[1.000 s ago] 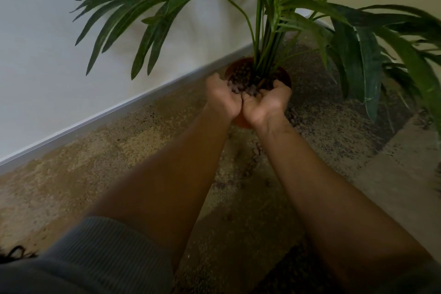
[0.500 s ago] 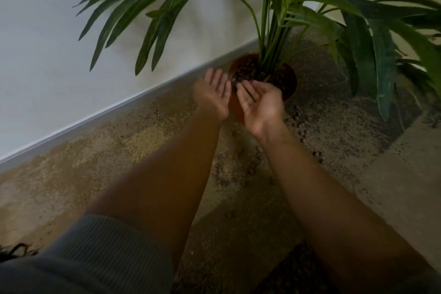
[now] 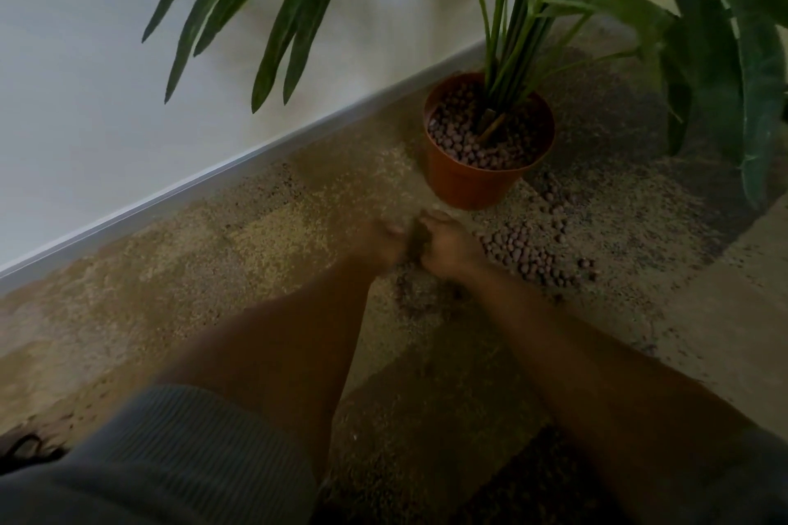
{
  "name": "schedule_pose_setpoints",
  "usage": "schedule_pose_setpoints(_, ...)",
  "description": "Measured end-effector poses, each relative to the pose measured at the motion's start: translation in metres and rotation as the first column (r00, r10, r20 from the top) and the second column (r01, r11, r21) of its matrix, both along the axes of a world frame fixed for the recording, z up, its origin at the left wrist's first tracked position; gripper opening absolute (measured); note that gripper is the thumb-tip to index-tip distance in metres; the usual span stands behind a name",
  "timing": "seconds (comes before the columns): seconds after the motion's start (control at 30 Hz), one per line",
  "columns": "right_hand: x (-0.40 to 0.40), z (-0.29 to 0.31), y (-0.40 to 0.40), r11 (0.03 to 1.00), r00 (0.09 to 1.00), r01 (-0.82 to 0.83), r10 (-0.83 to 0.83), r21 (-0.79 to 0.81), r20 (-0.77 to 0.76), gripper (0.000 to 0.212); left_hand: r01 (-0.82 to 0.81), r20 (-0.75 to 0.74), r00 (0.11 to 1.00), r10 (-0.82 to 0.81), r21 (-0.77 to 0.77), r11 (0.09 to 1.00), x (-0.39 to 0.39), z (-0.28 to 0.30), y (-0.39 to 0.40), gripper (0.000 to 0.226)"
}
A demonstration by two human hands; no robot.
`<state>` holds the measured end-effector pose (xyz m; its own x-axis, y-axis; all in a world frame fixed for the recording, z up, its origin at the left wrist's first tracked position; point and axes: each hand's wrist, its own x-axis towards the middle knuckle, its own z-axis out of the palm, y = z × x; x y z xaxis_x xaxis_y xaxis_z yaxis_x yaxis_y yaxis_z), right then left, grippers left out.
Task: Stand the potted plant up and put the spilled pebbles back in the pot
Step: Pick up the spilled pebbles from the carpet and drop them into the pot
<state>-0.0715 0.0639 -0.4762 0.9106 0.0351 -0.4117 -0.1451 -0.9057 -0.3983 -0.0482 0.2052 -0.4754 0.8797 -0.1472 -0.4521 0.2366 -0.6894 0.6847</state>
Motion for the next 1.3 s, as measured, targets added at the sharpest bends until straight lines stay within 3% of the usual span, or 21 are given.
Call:
schedule_pose_setpoints(0.1,-0.001,-0.011,-0.001,0.978,0.984,-0.166,0.157,-0.123,-0.084,0.087,0.278,0.012,0.959,-0.283,0.150,0.949,-0.006,-0.010,-0.002,0.016)
schedule_pose_setpoints(0.23,-0.005,-0.015,-0.003,0.969,0.979,-0.190,0.199,-0.160,0.043,0.076,0.460,0.086,0.845,-0.528,0.385,0.800,-0.006,-0.017,-0.006,0.016)
schedule_pose_setpoints(0.3,-0.004,-0.013,-0.004,0.975,0.979,-0.165,0.181,-0.149,0.099,0.070,0.468,0.098,0.825,-0.557,0.435,0.769,-0.009,-0.018,-0.006,0.024)
schedule_pose_setpoints(0.47,0.002,-0.012,-0.011,0.988,0.994,-0.078,0.087,-0.132,0.062,0.047,0.386,0.116,0.898,-0.425,0.258,0.886,-0.017,-0.012,-0.008,0.020)
schedule_pose_setpoints(0.57,0.006,-0.013,-0.018,0.993,0.998,-0.039,0.044,-0.108,0.051,0.054,0.357,0.091,0.919,-0.383,0.216,0.909,-0.021,-0.011,-0.008,0.015)
schedule_pose_setpoints(0.67,0.010,-0.012,-0.022,0.993,0.997,-0.059,0.063,-0.101,0.037,0.061,0.392,0.049,0.908,-0.416,0.252,0.885,-0.019,-0.014,-0.006,0.013)
schedule_pose_setpoints(0.8,0.003,-0.009,-0.020,0.986,0.991,-0.127,0.132,-0.104,0.038,0.046,0.499,-0.006,0.852,-0.523,0.309,0.810,-0.018,-0.019,-0.006,0.018)
schedule_pose_setpoints(0.9,-0.003,-0.013,-0.017,0.993,0.993,-0.106,0.108,-0.054,0.040,0.032,0.562,-0.092,0.820,-0.564,0.309,0.767,-0.023,-0.019,-0.003,0.049)
schedule_pose_setpoints(0.97,-0.005,-0.013,-0.017,0.996,0.996,-0.085,0.086,-0.039,0.030,0.037,0.602,-0.120,0.790,-0.601,0.333,0.726,-0.028,-0.015,-0.001,0.069)
schedule_pose_setpoints(1.03,-0.006,-0.012,-0.018,0.995,0.996,-0.089,0.091,-0.048,0.023,0.042,0.622,-0.118,0.771,-0.625,0.349,0.701,-0.032,-0.013,0.002,0.075)
schedule_pose_setpoints(1.13,-0.006,-0.008,-0.018,0.993,0.995,-0.104,0.104,-0.059,0.006,0.033,0.617,-0.083,0.767,-0.636,0.369,0.696,-0.035,-0.014,0.005,0.068)
schedule_pose_setpoints(1.3,-0.012,-0.005,-0.015,0.987,0.988,-0.154,0.152,-0.051,-0.037,0.018,0.583,-0.087,0.806,-0.585,0.284,0.761,-0.032,-0.012,0.004,0.043)
